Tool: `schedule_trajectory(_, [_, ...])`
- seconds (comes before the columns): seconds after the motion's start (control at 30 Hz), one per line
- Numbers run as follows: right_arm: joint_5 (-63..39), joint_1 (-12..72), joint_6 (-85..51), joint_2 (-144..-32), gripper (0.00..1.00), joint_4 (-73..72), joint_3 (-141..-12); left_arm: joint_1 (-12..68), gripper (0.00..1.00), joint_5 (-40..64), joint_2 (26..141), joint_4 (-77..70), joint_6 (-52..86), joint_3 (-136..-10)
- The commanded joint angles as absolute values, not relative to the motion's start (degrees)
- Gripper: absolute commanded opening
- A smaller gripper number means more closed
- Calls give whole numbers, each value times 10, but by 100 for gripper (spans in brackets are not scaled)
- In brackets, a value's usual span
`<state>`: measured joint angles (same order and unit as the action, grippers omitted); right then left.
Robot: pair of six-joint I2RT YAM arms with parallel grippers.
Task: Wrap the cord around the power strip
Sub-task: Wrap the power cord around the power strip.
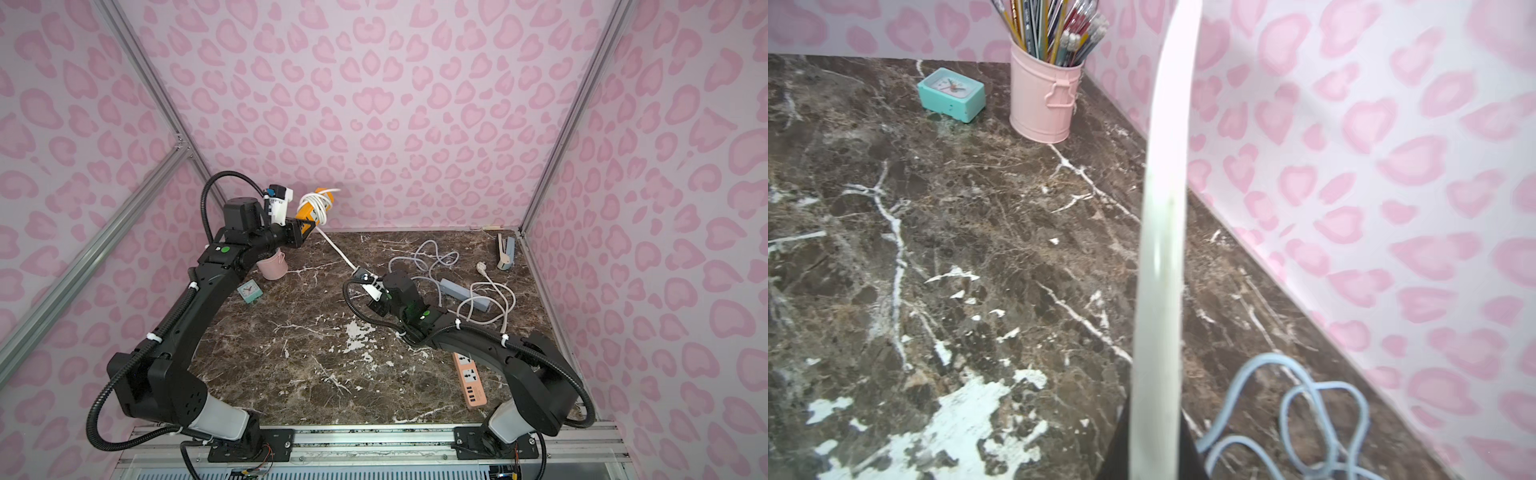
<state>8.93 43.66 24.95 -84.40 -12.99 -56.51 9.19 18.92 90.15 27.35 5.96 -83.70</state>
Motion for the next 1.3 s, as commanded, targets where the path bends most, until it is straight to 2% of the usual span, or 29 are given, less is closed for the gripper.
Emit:
schedule_trajectory(0.0, [102,443,327,-798,0,-124,-596,121,3,41,924,312,-57,-836])
schedule_trajectory(0.17, [86,437,362,-805,0,-116,-688,192,3,83,962,366,-105,-834])
schedule_trajectory(0.3, [41,382,358,-856,0,-66,-774,244,3,177,966,402,-128,-836])
schedule_trajectory(0.5, [-71,296,331,-968,0,49,-929,295,3,342,930,429,-163,-816])
schedule_trajectory(0.7, [-272,197,253,-1072,0,144,-1044,305,3,531,875,436,-202,-810])
schedule_trajectory(0.83, [-397,180,227,-1079,3,153,-1025,294,3,588,844,349,-146,-806])
schedule_trajectory(0.93, [-452,180,193,-1066,10,112,-976,275,3,605,818,201,-36,-778])
schedule_trajectory(1.03, [-473,180,129,-1030,21,6,-886,259,3,606,799,74,60,-754])
schedule_trajectory(1.13, [-490,179,72,-999,36,-93,-807,257,3,601,800,70,68,-767])
schedule_trajectory(1.27, [-488,179,47,-984,43,-132,-755,252,3,590,798,83,68,-775])
